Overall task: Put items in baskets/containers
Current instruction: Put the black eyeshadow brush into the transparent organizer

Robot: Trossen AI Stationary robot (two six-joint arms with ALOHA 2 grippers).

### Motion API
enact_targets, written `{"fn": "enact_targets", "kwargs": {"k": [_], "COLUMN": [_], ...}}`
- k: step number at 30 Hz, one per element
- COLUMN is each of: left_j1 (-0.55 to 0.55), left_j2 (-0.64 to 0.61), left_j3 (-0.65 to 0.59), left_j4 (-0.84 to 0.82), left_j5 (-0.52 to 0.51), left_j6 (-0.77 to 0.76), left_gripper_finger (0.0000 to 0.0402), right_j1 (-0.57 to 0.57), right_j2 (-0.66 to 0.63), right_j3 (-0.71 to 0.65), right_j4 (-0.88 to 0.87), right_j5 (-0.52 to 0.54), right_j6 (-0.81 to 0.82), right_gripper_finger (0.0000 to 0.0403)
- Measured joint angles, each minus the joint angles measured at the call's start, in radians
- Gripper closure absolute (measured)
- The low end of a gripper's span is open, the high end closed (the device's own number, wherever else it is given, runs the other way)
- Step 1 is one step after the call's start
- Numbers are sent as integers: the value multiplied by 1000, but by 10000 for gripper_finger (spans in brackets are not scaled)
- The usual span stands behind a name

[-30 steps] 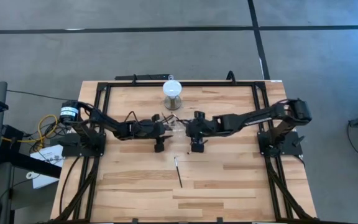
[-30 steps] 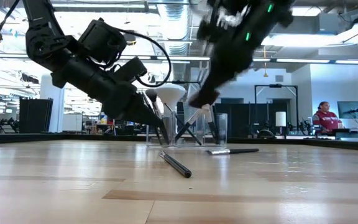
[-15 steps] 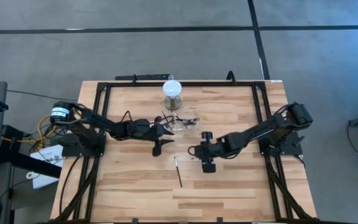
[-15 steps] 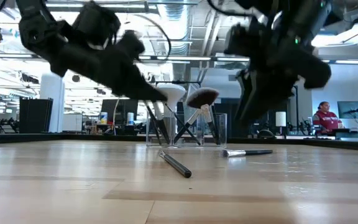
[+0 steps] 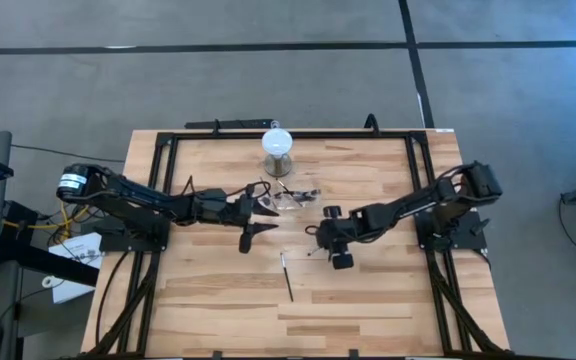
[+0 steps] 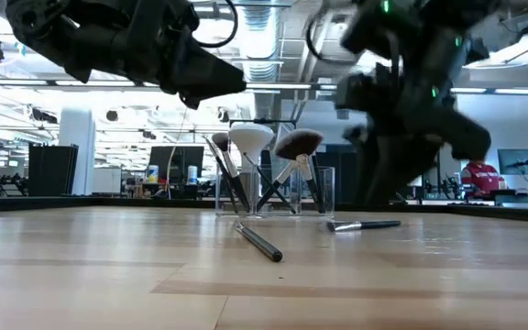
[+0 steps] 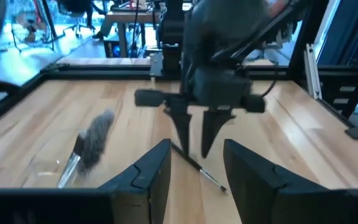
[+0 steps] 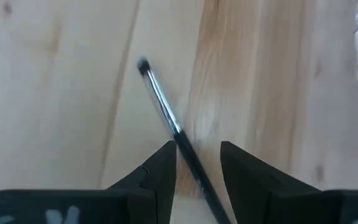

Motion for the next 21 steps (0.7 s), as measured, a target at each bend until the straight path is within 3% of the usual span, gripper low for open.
{"fn": "enact_targets", "kwargs": {"k": [6, 13, 21], "left_j1": [0, 0, -17], "left_j2": [7, 7, 7], "left_j3": [0, 0, 0], "left_j4": [-1, 0, 3], "left_j5": [0, -1, 0], "left_j6": [-49, -48, -124], "left_gripper_finger": [257, 257, 257], "right_j1": [-66, -87, -93], "right_j2": [-4, 36, 174], "right_j3": [-204, -433, -498], "right_j4": [317, 769, 1106], "right_j5": [-128, -145, -168], "right_j6": [0, -49, -59], "right_gripper_finger": [285, 288, 329]}}
